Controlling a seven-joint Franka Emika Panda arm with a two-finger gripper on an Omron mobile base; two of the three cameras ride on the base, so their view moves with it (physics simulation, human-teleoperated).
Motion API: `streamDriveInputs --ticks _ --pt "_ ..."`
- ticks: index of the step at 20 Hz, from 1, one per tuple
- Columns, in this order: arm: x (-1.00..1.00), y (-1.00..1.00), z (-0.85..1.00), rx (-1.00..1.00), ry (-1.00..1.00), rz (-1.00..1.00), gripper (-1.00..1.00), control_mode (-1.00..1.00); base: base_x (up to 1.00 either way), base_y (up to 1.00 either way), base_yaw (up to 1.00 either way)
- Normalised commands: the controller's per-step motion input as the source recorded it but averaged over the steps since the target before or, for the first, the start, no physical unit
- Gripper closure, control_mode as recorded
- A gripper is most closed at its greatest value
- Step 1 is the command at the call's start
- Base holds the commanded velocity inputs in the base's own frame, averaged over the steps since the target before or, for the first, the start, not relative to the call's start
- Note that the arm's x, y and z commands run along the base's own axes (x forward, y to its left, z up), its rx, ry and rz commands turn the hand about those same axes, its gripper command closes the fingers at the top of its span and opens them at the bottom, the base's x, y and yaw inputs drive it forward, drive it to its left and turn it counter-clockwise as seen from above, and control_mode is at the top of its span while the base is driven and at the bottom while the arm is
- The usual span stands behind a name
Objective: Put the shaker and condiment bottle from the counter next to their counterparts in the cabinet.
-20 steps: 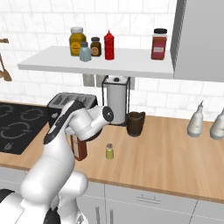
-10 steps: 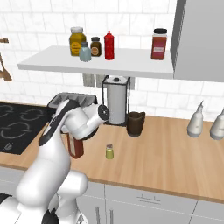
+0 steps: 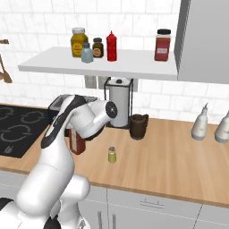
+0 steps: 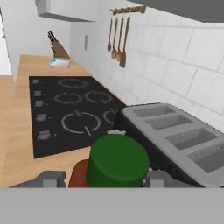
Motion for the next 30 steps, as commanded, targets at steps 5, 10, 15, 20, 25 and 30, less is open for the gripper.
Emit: streamDriveInputs --ticks 5,10,15,20,25,30 --pt "-0.15 -0.33 0.56 0.09 -0.05 0.06 1.0 -1.0 0.0 0.0 0.0" --pt "-0.11 -0.3 0.59 0.01 -0.07 0.07 1.0 -1.0 0.0 0.0 0.0" --pt "-0.17 -0.3 0.5 -0.02 -0.16 0.09 1.0 -1.0 0.0 0.0 0.0" --pt "-0.26 -0.37 0.43 -0.08 -0.2 0.1 1.0 -1.0 0.0 0.0 0.0" --pt "-0.25 -0.29 0.44 -0.07 -0.19 0.09 1.0 -1.0 0.0 0.0 0.0" --pt "-0.24 -0.19 0.44 -0.1 -0.16 0.06 1.0 -1.0 0.0 0.0 0.0"
